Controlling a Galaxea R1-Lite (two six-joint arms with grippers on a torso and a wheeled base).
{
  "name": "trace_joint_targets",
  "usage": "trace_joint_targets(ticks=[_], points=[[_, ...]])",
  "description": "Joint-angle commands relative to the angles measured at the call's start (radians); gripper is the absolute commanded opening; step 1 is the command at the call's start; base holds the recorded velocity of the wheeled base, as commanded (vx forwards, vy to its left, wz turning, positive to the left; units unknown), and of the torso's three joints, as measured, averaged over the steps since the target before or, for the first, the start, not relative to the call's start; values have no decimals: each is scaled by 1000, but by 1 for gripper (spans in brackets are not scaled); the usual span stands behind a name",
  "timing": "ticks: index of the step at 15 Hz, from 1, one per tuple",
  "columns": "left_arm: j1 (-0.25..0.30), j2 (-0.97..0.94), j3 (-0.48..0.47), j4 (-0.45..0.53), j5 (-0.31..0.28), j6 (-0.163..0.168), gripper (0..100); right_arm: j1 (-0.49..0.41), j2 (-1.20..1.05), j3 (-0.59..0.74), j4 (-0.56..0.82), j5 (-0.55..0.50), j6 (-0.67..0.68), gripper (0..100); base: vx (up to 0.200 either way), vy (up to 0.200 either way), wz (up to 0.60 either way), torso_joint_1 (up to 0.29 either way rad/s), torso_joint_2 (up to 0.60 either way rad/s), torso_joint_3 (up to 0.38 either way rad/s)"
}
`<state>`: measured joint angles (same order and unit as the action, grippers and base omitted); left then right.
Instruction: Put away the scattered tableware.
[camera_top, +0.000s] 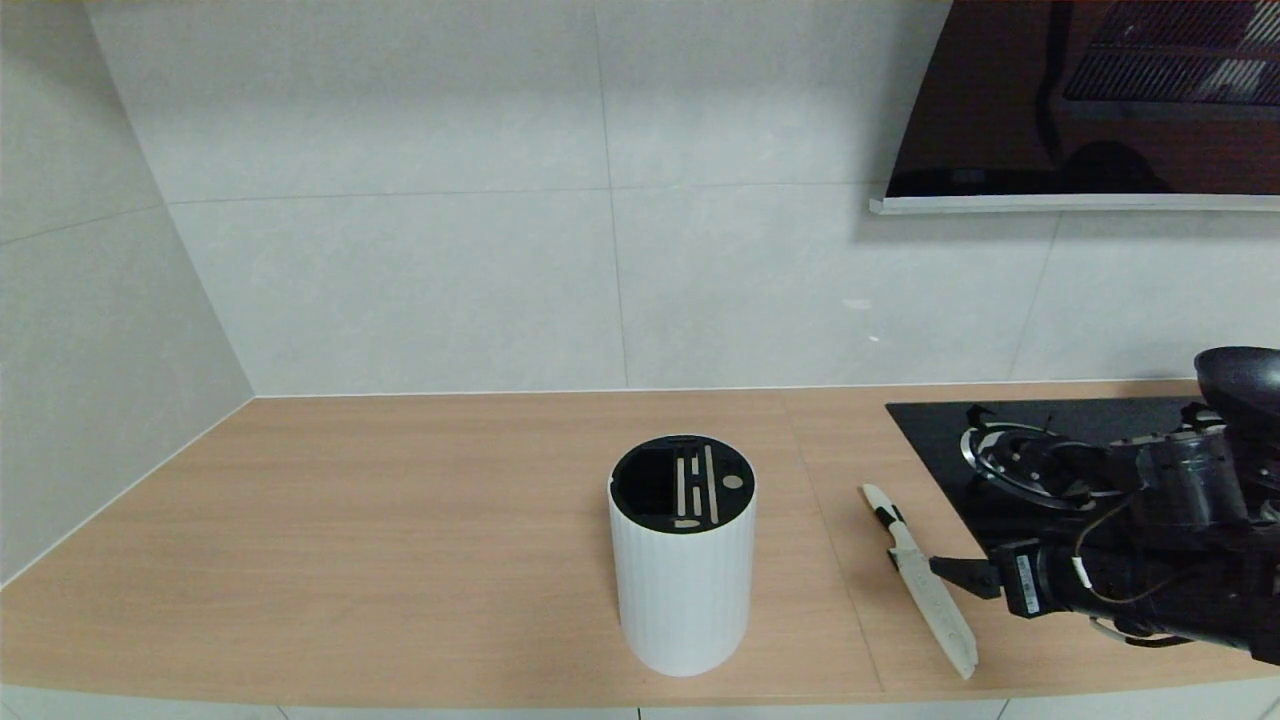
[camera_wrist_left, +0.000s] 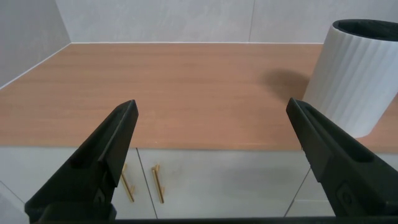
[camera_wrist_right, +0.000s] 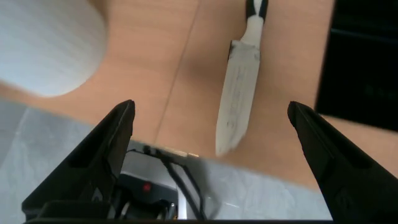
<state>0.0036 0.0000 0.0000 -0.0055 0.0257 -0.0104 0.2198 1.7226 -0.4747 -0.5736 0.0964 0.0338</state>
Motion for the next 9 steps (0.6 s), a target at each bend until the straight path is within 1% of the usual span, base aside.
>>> trace_joint_targets(ticks=[1,2,3,4,9], points=[[-1,2,0,-1,0,0,100,1,147,-55,-20,-1,-11,100,0,0,0,0,0,0],[-1,0,0,-1,0,0,100,1,155,-59,-28,-1,-11,100,0,0,0,0,0,0],[-1,0,0,-1,0,0,100,1,209,-81,-72,-6,-12,100,0,0,0,0,0,0],[-1,0,0,-1,0,0,100,1,241,-97,-86,-15,-14,100,0,0,0,0,0,0],[-1,0,0,-1,0,0,100,3,379,-231,-88,-49,-25,100,0,0,0,0,0,0]])
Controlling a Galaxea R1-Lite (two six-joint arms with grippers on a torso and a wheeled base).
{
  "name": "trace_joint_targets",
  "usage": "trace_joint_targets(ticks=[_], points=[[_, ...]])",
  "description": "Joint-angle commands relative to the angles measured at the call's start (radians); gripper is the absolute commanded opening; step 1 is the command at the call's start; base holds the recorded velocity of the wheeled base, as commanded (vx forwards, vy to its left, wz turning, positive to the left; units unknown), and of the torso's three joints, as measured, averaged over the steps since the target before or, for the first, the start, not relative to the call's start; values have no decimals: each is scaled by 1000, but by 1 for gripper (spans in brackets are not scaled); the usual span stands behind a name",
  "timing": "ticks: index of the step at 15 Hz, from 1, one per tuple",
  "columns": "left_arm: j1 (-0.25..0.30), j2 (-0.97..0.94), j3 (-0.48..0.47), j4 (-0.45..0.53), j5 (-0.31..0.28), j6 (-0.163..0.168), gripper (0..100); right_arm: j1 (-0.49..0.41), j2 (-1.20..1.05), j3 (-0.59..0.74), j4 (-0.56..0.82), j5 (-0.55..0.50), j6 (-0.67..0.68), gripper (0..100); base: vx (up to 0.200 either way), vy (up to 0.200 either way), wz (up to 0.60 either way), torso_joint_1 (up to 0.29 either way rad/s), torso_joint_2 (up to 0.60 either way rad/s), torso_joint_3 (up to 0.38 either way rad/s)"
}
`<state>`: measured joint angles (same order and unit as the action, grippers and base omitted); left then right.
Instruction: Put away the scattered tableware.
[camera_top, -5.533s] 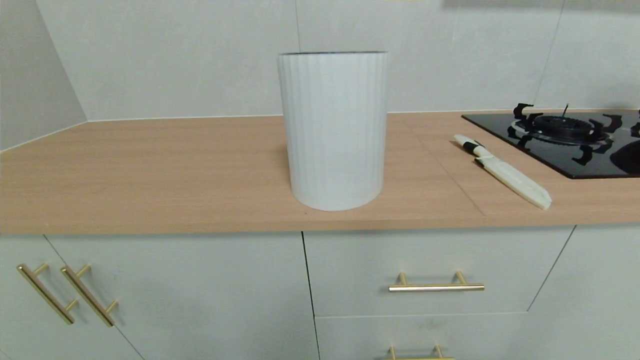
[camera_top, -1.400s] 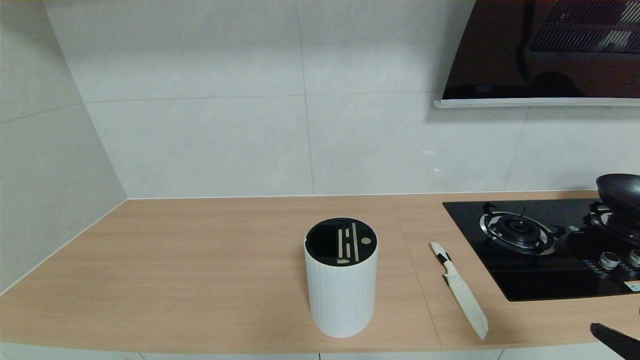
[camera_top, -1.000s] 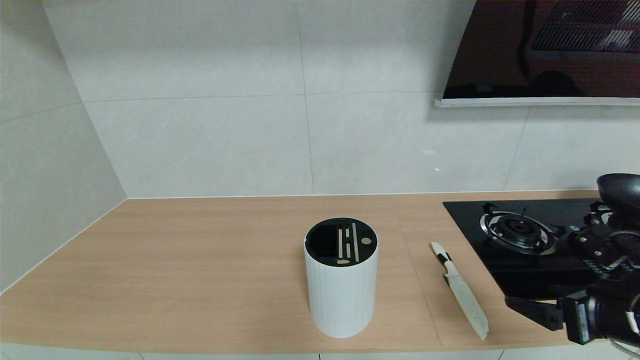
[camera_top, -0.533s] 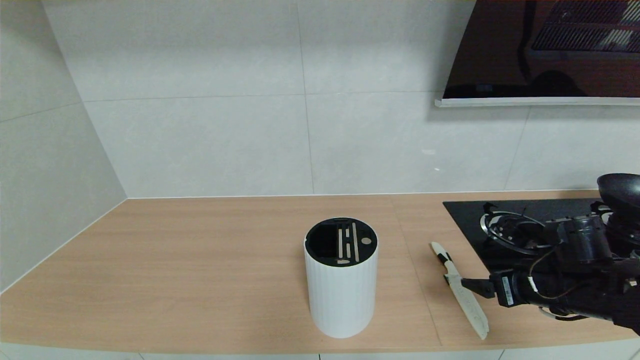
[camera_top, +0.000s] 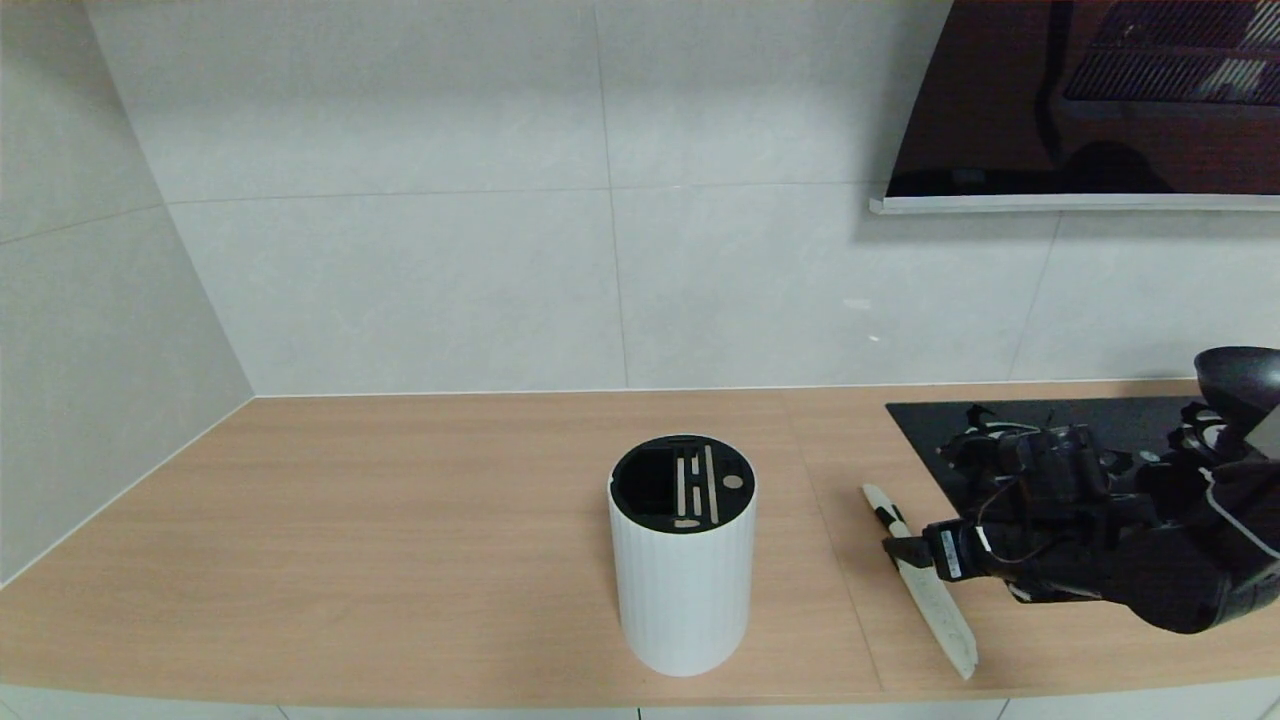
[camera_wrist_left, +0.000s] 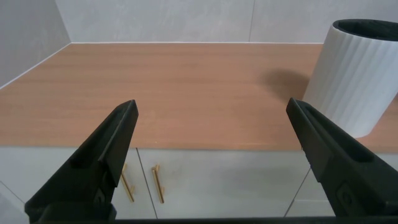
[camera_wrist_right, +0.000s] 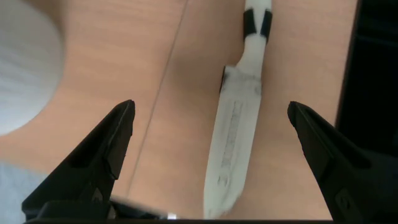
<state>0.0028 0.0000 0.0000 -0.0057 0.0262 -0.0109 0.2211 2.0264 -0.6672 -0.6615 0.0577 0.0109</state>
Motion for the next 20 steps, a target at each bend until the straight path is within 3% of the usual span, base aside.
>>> trace_joint_targets(ticks=[1,7,15,20], points=[[0,2,0,0,0,0,100,1,114,-52,-1,-18,-3,100,0,0,0,0,0,0],[2,0,0,0,1,0,100,0,276,-114,-82,-82,-14,100,0,0,0,0,0,0],[0,0,0,0,1,0,100,-8,316,-164,-101,-170,-9,100,0,0,0,0,0,0],[2,0,0,0,1,0,100,-8,322,-169,-101,-171,-8,100,0,0,0,0,0,0]])
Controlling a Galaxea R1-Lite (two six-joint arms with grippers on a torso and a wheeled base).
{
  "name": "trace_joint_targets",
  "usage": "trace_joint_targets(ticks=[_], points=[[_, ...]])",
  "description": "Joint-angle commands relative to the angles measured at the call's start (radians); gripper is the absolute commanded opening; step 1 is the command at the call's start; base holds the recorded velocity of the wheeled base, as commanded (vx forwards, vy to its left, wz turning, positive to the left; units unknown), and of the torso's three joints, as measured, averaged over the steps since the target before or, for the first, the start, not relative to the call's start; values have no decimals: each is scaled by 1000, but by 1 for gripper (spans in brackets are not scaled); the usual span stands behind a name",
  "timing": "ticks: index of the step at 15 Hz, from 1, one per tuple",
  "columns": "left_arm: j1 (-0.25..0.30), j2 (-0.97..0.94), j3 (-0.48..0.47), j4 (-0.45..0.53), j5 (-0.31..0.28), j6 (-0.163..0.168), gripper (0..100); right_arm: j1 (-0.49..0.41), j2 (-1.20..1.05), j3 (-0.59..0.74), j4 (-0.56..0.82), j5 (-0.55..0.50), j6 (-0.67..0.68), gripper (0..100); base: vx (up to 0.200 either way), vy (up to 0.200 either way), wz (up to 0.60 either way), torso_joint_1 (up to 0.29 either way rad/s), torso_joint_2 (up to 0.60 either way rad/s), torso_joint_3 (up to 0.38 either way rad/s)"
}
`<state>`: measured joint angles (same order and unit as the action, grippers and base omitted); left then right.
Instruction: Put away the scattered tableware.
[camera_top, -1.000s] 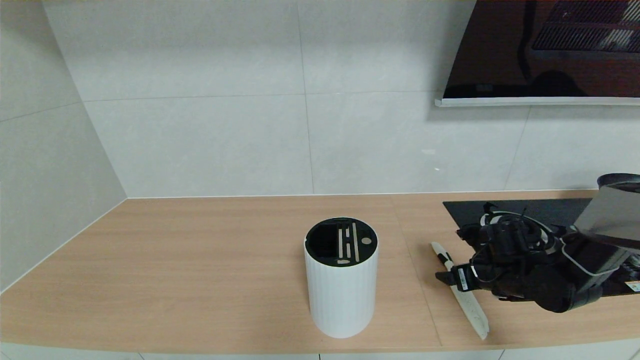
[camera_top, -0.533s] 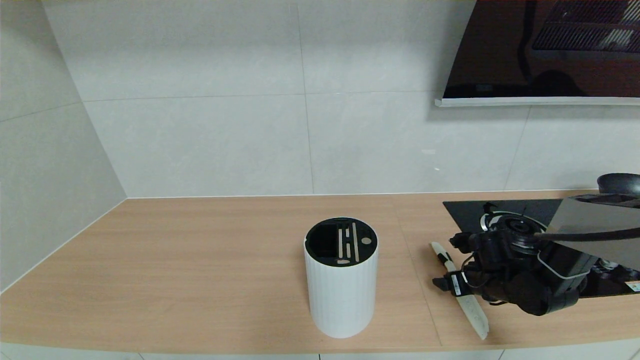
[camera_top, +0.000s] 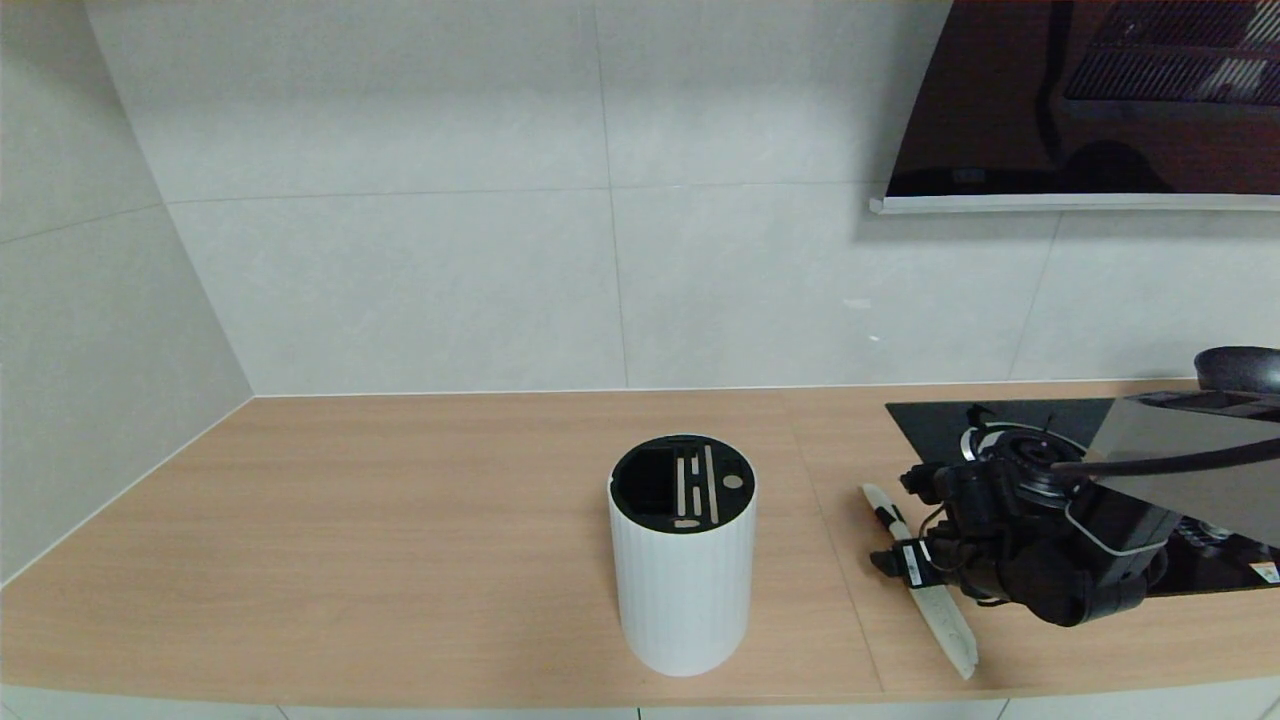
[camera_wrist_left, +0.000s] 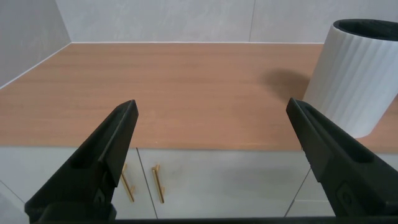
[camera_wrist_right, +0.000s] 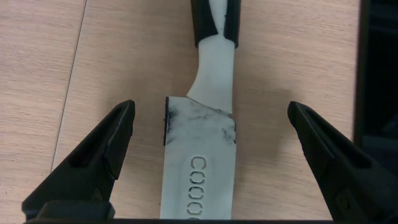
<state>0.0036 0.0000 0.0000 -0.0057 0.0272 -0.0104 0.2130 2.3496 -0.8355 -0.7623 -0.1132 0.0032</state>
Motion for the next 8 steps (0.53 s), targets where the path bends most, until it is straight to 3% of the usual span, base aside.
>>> trace_joint_targets(ticks=[1,5,6,8], points=[[1,0,0,0,0,0,100,0,-1,0,0,0,0,100,0,0,0,0,0,0],[1,0,0,0,0,0,100,0,8,-5,0,0,1,100,0,0,0,0,0,0],[1,0,0,0,0,0,100,0,10,-5,0,0,1,0,0,0,0,0,0,0],[-1,0,0,0,0,0,100,0,8,-4,1,0,0,0,0,0,0,0,0,0]])
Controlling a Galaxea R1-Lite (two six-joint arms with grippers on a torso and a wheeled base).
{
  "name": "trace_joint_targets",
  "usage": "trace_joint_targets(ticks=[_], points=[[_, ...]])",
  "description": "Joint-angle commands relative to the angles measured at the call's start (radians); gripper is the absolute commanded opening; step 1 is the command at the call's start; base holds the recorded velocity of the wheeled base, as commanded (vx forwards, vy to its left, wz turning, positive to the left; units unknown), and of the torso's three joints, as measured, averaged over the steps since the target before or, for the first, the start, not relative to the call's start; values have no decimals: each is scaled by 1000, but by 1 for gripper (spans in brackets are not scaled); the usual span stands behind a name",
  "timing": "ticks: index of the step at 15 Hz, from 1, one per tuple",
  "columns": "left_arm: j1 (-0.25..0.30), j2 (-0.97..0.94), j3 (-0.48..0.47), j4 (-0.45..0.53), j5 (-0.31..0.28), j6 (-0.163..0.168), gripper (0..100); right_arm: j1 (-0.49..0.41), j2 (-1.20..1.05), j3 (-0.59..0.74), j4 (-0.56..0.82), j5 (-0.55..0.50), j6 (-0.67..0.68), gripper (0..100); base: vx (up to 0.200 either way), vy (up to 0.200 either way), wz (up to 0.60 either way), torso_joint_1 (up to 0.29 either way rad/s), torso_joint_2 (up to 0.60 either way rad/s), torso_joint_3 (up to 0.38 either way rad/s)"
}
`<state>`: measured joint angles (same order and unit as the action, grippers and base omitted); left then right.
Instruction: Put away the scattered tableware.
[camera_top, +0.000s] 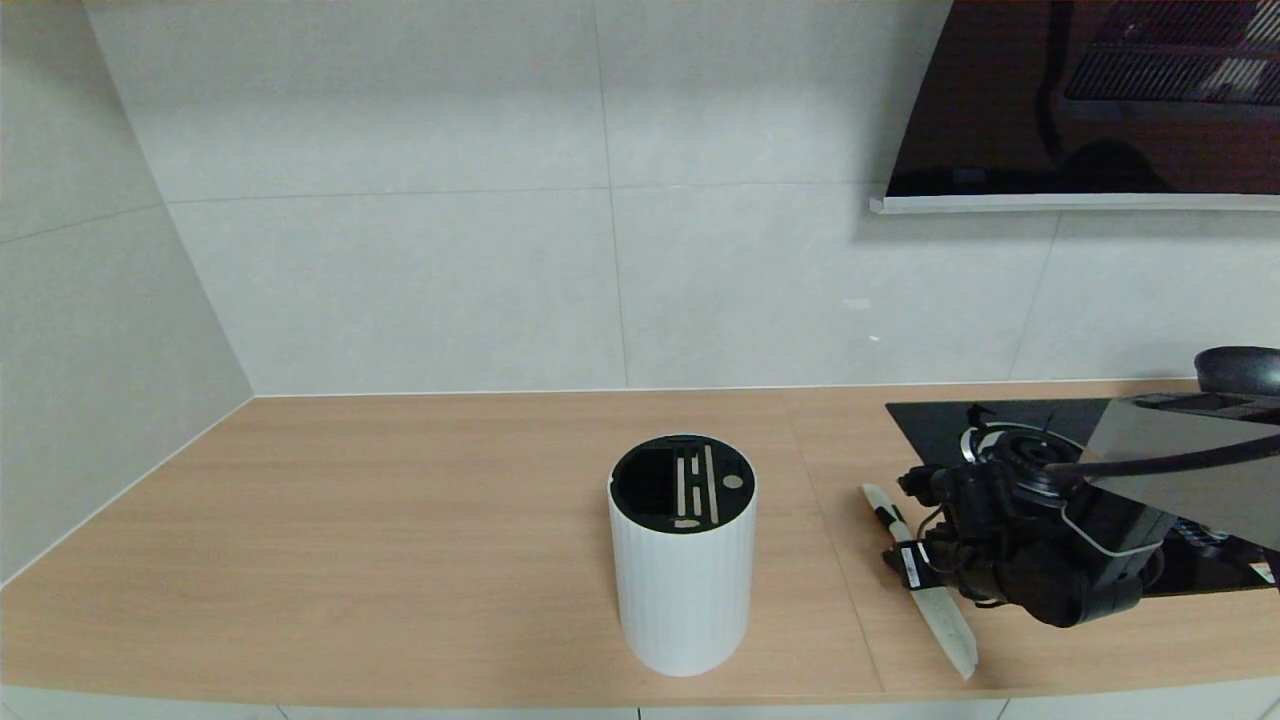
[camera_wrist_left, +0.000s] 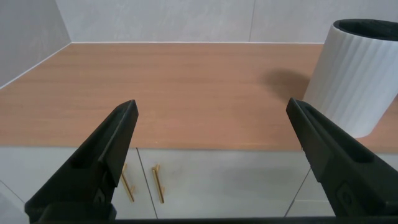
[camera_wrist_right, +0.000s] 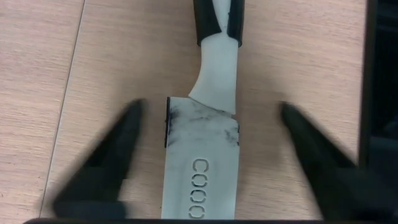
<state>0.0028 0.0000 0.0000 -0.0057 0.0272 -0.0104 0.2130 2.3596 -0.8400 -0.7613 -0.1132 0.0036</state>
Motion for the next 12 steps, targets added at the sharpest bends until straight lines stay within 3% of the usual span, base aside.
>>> trace_joint_targets(ticks=[1,7,12], points=[[0,2,0,0,0,0,100,0,-2,1,0,0,-1,0,0,0,0,0,0,0],[2,2,0,0,0,0,100,0,-56,10,3,-3,1,0,0,0,0,0,0,0],[2,0,0,0,0,1,100,26,-324,88,10,-8,1,0,0,0,0,0,0,0]])
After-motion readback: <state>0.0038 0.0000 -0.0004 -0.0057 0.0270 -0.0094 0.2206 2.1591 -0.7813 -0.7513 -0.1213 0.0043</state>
